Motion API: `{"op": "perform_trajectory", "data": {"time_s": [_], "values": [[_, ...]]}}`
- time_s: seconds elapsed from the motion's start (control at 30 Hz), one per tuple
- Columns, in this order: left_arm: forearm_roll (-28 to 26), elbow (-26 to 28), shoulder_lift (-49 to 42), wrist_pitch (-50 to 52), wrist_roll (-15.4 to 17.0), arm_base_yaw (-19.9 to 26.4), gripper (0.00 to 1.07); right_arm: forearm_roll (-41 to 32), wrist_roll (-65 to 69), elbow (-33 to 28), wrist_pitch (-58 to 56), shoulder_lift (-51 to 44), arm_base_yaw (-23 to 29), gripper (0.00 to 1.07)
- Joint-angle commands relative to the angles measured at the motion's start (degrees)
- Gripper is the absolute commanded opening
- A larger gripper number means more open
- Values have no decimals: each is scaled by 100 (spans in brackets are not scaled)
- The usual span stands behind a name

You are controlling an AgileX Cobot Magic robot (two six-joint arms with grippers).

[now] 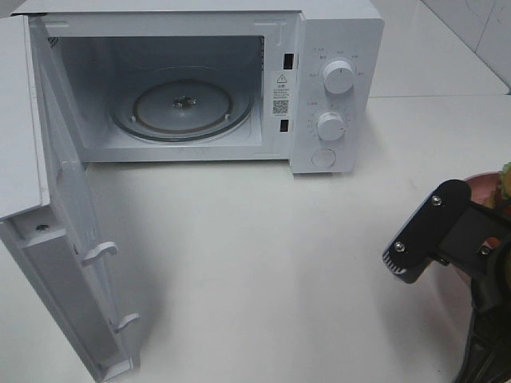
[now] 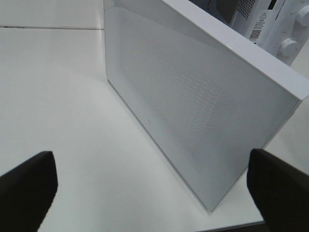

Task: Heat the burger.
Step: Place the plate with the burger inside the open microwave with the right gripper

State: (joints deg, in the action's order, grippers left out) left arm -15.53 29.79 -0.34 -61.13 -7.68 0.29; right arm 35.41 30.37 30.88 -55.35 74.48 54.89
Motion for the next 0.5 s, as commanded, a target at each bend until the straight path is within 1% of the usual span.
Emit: {"op": "perform_trajectory", "data": {"time_s": [0.03, 0.07, 0.23, 0.37, 0.5], "values": [[-11, -11, -103, -11, 6, -23, 100, 487, 46, -29, -166, -74, 252, 0], [-11, -11, -103, -11, 6, -23, 100, 539, 46, -29, -143, -74, 372, 0], [-11, -11, -103, -11, 6, -23, 100, 745, 29, -29, -29, -74, 630, 0], [-11, -11, -103, -11, 6, -23, 100, 831, -6, -29, 40, -74, 745, 0], [-11, -11, -103, -11, 6, -23, 100, 877, -195, -29, 252, -74, 745, 0]]}}
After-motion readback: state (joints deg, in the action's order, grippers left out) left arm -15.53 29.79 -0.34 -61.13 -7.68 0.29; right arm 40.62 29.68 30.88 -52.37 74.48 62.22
